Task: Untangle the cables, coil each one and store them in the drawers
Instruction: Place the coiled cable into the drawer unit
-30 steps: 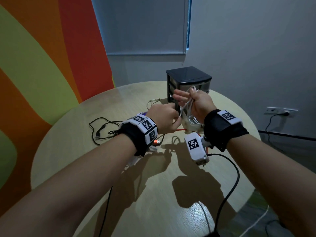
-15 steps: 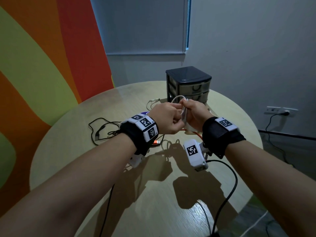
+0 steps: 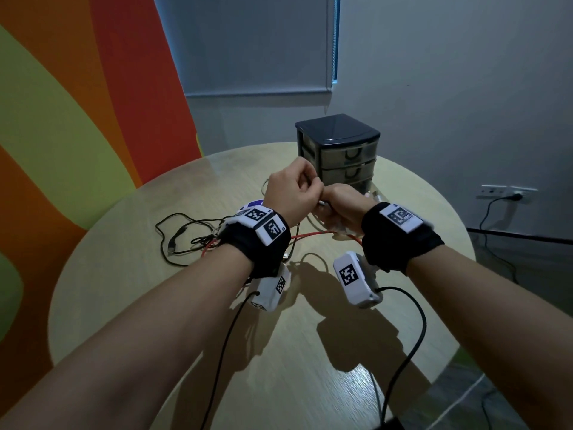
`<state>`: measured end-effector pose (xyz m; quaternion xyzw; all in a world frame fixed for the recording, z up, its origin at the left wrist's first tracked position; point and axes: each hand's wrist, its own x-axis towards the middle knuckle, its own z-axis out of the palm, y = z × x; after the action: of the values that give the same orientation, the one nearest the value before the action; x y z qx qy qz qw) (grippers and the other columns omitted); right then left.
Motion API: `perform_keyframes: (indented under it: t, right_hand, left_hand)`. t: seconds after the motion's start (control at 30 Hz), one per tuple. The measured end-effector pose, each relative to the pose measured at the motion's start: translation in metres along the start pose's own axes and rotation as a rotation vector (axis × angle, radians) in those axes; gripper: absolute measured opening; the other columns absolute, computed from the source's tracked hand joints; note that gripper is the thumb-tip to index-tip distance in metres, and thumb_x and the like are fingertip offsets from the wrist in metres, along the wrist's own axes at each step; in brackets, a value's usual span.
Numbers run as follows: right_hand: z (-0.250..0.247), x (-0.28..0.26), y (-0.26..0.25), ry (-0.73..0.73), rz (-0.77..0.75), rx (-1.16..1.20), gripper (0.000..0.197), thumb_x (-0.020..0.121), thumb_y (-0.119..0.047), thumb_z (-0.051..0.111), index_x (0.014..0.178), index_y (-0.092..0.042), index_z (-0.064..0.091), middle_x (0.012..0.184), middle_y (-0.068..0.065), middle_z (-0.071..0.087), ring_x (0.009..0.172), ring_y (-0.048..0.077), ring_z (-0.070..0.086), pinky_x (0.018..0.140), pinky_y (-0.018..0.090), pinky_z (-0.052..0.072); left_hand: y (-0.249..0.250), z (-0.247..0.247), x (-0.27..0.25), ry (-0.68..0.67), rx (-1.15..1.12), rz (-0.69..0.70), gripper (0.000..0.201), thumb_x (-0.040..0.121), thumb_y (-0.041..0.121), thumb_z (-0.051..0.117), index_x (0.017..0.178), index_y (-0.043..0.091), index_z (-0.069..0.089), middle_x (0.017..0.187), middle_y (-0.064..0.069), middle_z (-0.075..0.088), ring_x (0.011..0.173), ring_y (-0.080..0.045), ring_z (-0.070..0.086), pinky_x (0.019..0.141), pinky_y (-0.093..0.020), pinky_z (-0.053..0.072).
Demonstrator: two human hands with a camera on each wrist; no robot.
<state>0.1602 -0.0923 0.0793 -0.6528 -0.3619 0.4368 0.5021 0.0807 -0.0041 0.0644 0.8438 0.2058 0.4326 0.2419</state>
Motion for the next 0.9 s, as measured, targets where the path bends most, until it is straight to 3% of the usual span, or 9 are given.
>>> perform_keyframes:
  t: [0.1,0.23,0.4,0.53,0.6,0.73,0.8,0.9]
  right_hand:
    - [-0.001,-0.001,-0.001,-0.042,0.0,0.046,0.035,0.094,-0.009,0.029,0.059,-0.018,0.029,0.039,-0.007,0.025,0.036,0.007,0.017,0.039,0.02,0.013]
    - [-0.009,0.002,0.001,-0.111,0.002,0.119,0.038,0.101,-0.029,0.03,0.066,-0.016,0.041,0.041,-0.008,0.028,0.036,0.006,0.017,0.041,0.022,0.013]
    - [-0.013,0.006,0.002,-0.239,-0.017,0.118,0.048,0.1,-0.045,0.028,0.066,-0.015,0.043,0.041,-0.007,0.027,0.034,0.007,0.019,0.035,0.019,0.019]
    - [-0.013,0.004,0.001,-0.289,-0.001,0.156,0.04,0.099,-0.037,0.033,0.065,-0.017,0.041,0.044,-0.009,0.026,0.036,0.006,0.02,0.037,0.018,0.022]
    - [-0.013,0.004,0.002,-0.293,0.01,0.215,0.037,0.099,-0.032,0.033,0.064,-0.019,0.037,0.043,-0.01,0.024,0.035,0.005,0.018,0.036,0.016,0.019]
    - [-0.014,0.005,0.003,-0.272,0.029,0.337,0.036,0.099,-0.031,0.032,0.064,-0.022,0.035,0.043,-0.011,0.023,0.033,0.004,0.018,0.035,0.016,0.016]
    - [-0.017,0.003,0.003,-0.253,0.025,0.439,0.036,0.099,-0.03,0.03,0.065,-0.021,0.035,0.041,-0.012,0.025,0.032,0.003,0.016,0.035,0.016,0.013]
    - [-0.023,0.003,0.003,-0.227,-0.013,0.648,0.037,0.101,-0.029,0.026,0.066,-0.019,0.035,0.039,-0.012,0.027,0.034,0.004,0.012,0.035,0.015,0.012]
  left_hand:
    - [-0.003,0.0,0.001,-0.071,0.066,-0.018,0.029,0.084,0.037,0.045,0.085,0.017,0.066,0.08,0.002,0.062,0.078,-0.015,0.056,0.068,-0.025,0.043]
    - [-0.007,-0.004,-0.003,-0.217,0.141,-0.132,0.05,0.098,0.048,0.031,0.06,0.027,0.057,0.056,0.01,0.054,0.064,-0.016,0.056,0.058,-0.028,0.038]
    - [-0.001,-0.003,-0.003,-0.115,0.161,-0.165,0.058,0.099,0.049,0.028,0.053,0.023,0.054,0.051,0.01,0.052,0.063,-0.017,0.055,0.061,-0.025,0.035]
    - [-0.002,-0.002,-0.004,-0.055,0.136,-0.208,0.066,0.099,0.049,0.029,0.054,0.011,0.06,0.054,-0.003,0.058,0.067,-0.021,0.055,0.065,-0.03,0.042]
    - [-0.003,0.0,-0.004,-0.035,0.074,-0.236,0.067,0.098,0.05,0.03,0.059,0.008,0.064,0.058,-0.006,0.062,0.071,-0.023,0.057,0.071,-0.032,0.045]
    - [-0.009,0.001,-0.005,0.008,0.038,-0.248,0.059,0.099,0.045,0.034,0.049,0.014,0.041,0.05,0.001,0.043,0.057,-0.019,0.043,0.06,-0.029,0.032]
    - [-0.016,0.001,-0.007,0.004,0.055,-0.248,0.055,0.099,0.044,0.035,0.055,0.011,0.045,0.054,0.0,0.045,0.056,-0.017,0.042,0.058,-0.03,0.03]
    - [-0.03,0.001,-0.014,0.009,0.089,-0.264,0.046,0.099,0.042,0.036,0.076,0.007,0.054,0.067,-0.007,0.055,0.066,-0.028,0.053,0.06,-0.036,0.041]
